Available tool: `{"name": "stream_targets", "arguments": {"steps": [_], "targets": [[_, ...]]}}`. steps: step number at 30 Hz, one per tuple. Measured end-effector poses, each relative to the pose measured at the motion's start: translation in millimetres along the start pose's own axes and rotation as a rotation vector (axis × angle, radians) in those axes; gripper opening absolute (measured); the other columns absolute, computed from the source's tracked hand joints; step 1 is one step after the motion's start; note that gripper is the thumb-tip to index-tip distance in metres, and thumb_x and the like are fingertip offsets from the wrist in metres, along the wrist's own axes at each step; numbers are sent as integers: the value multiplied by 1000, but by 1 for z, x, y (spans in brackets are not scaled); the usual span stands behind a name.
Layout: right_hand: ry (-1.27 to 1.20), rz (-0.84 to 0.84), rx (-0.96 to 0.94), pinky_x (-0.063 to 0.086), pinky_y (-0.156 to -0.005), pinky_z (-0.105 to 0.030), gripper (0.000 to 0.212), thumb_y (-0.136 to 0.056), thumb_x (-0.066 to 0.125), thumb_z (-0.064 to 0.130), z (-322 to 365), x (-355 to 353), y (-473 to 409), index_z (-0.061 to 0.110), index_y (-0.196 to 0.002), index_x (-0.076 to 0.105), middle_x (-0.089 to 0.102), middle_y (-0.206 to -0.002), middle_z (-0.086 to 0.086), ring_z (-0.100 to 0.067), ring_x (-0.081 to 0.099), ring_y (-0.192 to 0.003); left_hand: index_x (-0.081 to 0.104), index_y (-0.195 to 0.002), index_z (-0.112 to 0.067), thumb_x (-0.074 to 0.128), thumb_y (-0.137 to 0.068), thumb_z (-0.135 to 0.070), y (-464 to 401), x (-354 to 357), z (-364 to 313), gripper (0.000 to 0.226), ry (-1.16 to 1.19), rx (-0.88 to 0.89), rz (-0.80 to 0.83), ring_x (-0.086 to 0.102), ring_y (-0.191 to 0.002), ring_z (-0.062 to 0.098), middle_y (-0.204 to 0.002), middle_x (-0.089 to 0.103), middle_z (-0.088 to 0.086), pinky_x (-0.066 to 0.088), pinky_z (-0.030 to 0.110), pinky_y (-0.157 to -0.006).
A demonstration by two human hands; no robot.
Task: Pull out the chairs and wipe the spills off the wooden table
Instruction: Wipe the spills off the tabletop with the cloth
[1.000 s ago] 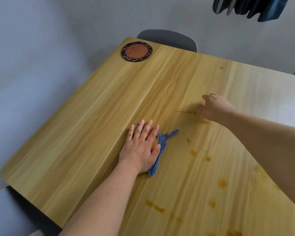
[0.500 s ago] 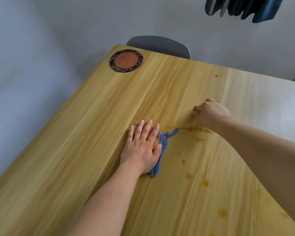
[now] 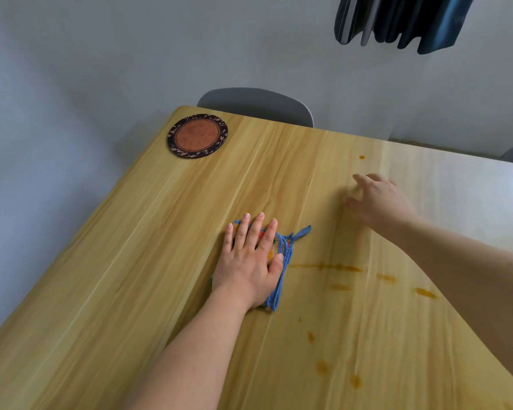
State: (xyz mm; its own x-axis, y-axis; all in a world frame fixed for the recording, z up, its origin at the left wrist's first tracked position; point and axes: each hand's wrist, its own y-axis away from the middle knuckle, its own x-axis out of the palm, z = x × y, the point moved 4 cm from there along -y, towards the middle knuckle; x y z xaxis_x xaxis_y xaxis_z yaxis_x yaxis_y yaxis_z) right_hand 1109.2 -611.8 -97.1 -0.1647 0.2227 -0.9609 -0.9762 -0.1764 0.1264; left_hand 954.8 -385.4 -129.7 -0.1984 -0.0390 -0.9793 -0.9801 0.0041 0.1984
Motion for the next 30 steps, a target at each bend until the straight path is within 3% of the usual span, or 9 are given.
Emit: {"name": "stream_targets", "arguments": {"steps": [7,10,16,21,30], "targets": [[79,-84,-110,33,-112,-43,52,-99,35,50,-22,5,-15,22,-142,43,39,-150,-5,-28,34,-139,-23,-152,-29,-2,-91,-54,-44,-8,-6,69,0,9,-5,-33,-145,20,-160,-29,-3,-16,47,-119],[144,-100,-158,33,-110,-41,55,-96,31,55,-28,11,-17,23,-137,49,45,-144,-2,-26,38,-134,-24,-152,-29,-8,-87,-56,-65,-11,-8,72,-8,19,-13,-32,-145,20,-160,-29,-3,-16,48,-120],[97,-166,-129,32,-111,-43,59,-92,29,60,-33,14,-16,26,-133,57,51,-138,0,-28,42,-130,-19,-154,-30,9,-98,-52,-107,-20,-14,66,-9,8,-20,-26,-148,19,-163,-23,-3,-13,47,-120],[81,-151,-122,27,-113,-41,53,-95,35,58,-36,13,-16,29,-135,54,48,-142,3,-24,37,-134,-15,-155,-30,9,-98,-53,-147,-27,-19,66,-2,-3,-27,-24,-149,19,-164,-19,-4,-13,47,-120],[58,-148,-121,28,-113,-41,58,-92,30,61,-39,13,-18,31,-136,54,48,-142,5,-22,37,-134,-9,-157,-30,13,-100,-52,-213,-40,-24,64,4,-10,-39,-20,-150,19,-165,-15,-4,-15,46,-120]]}}
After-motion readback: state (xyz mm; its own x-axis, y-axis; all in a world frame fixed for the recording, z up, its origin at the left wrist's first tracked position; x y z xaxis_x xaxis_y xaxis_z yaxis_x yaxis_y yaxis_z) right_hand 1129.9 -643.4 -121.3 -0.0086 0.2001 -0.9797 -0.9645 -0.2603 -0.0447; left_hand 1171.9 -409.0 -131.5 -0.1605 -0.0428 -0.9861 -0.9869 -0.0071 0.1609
